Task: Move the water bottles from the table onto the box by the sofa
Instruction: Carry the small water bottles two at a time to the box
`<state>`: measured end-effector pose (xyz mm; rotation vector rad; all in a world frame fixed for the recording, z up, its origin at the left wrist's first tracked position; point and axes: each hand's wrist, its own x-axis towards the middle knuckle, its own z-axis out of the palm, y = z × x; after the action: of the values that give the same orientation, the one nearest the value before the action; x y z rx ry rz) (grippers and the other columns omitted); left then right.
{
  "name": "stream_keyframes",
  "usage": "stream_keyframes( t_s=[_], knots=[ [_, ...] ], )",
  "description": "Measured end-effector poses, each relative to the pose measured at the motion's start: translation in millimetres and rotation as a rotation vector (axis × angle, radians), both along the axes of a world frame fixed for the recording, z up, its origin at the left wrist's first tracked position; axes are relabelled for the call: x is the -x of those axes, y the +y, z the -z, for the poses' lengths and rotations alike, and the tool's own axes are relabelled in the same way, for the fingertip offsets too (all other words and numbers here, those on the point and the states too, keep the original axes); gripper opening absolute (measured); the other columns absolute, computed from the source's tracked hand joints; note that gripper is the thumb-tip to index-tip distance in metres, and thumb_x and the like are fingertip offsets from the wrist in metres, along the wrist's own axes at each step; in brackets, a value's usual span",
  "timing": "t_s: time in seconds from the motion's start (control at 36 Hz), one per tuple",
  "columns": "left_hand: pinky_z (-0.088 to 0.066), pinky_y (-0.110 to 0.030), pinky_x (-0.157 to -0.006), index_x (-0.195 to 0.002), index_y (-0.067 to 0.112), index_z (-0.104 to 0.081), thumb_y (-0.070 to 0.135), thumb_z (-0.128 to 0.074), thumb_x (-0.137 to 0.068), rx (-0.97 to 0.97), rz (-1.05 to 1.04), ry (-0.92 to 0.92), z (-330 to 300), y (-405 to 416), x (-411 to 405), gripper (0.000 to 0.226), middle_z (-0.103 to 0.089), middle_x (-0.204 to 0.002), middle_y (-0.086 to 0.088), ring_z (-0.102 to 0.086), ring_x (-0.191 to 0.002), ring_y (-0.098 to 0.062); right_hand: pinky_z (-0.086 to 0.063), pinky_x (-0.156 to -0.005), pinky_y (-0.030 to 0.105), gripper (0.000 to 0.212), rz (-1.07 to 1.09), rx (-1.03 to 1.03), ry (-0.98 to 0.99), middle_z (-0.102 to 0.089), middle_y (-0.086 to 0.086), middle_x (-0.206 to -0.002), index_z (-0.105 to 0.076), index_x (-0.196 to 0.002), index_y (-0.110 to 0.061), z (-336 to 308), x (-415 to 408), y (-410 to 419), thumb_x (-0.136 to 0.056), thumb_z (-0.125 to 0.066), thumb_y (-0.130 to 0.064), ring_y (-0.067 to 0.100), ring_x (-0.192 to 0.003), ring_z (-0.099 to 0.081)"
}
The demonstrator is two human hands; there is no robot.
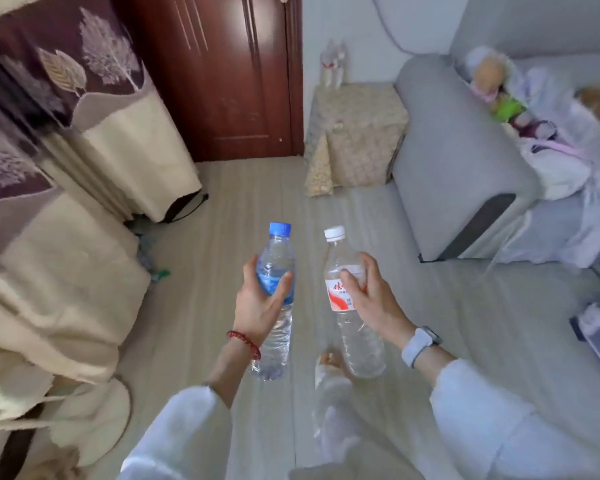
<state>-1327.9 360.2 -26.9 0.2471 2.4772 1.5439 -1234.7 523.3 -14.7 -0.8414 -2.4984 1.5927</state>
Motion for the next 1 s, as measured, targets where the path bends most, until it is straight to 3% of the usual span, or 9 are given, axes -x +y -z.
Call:
stream_keyframes(
  t_s=[0.22,0.33,0.42,0.56,0.69,0.75,0.92,1.0],
  knots=[
    [-0.04,-0.002,-0.06,-0.127,0.012,-0.04,0.028,-0.063,-0.083,-0.034,0.07,-0.011,-21,146,149,0.051,-0.06,-0.097,0.002,-0.058,-0.084,-0.015,-0.048,-0.09,0.038,0.049,0.118,0.019,0.013,-0.06,-0.003,-0.101,-0.031,-0.131,-0.025,-20,132,139,-0.089,-0.047,-0.044,0.022,-0.096,-0.061],
    [-0.039,-0.012,-0.061,-0.124,0.01,-0.042,0.03,-0.062,-0.083,-0.028,0.09,-0.012,-19,201,219,0.05,-0.062,-0.099,-0.003,-0.06,-0.084,-0.019,-0.044,-0.078,0.026,0.047,0.155,0.023,0.024,-0.059,-0.002,-0.1,-0.032,-0.131,-0.021,-20,197,193,-0.09,-0.047,-0.04,0.018,-0.089,-0.06],
    [-0.04,-0.014,-0.06,-0.122,0.012,-0.043,0.032,-0.062,-0.083,-0.017,0.104,-0.014,-12,239,273,0.048,-0.062,-0.095,-0.001,-0.061,-0.081,-0.017,-0.039,-0.066,0.008,0.046,0.156,0.01,0.023,-0.056,-0.004,-0.096,-0.032,-0.132,-0.02,-16,249,230,-0.092,-0.046,-0.037,0.012,-0.08,-0.055],
    [-0.04,-0.016,-0.067,-0.126,0.014,-0.04,0.031,-0.062,-0.084,-0.051,0.094,-0.016,2,304,371,0.051,-0.061,-0.096,0.002,-0.059,-0.081,-0.013,-0.042,-0.077,0.026,0.046,0.143,0.011,0.02,-0.059,-0.007,-0.093,-0.032,-0.131,-0.022,-1,349,295,-0.091,-0.046,-0.041,0.015,-0.087,-0.06],
    [-0.045,-0.024,-0.076,-0.126,0.014,-0.039,0.031,-0.061,-0.084,-0.074,0.114,-0.035,6,379,487,0.05,-0.059,-0.095,0.002,-0.059,-0.084,-0.016,-0.049,-0.085,0.032,0.046,0.132,0.047,0.032,-0.057,-0.012,-0.094,-0.031,-0.13,-0.019,-1,468,368,-0.091,-0.046,-0.039,0.017,-0.094,-0.062],
    [-0.044,-0.026,-0.078,-0.125,0.013,-0.04,0.031,-0.061,-0.084,-0.077,0.123,-0.033,1,411,530,0.049,-0.058,-0.095,0.003,-0.059,-0.086,-0.017,-0.049,-0.087,0.032,0.046,0.131,0.049,0.023,-0.059,-0.005,-0.101,-0.03,-0.13,-0.02,-6,510,398,-0.092,-0.046,-0.039,0.017,-0.094,-0.062],
    [-0.042,-0.02,-0.079,-0.132,0.013,-0.034,0.026,-0.061,-0.085,-0.106,0.194,-0.061,-16,511,632,0.056,-0.057,-0.1,0.007,-0.057,-0.089,-0.011,-0.052,-0.081,0.033,0.038,0.207,0.051,0.055,-0.062,-0.003,-0.099,-0.035,-0.125,-0.021,-17,603,487,-0.092,-0.046,-0.036,0.018,-0.089,-0.064],
    [-0.044,-0.008,-0.072,-0.131,0.011,-0.034,0.02,-0.066,-0.082,-0.127,0.253,-0.089,-9,558,673,0.059,-0.056,-0.106,0.001,-0.057,-0.089,-0.01,-0.052,-0.082,0.039,0.032,0.224,0.066,0.064,-0.06,-0.003,-0.097,-0.034,-0.12,-0.026,-11,642,531,-0.092,-0.048,-0.033,0.025,-0.091,-0.064]
  ],
)
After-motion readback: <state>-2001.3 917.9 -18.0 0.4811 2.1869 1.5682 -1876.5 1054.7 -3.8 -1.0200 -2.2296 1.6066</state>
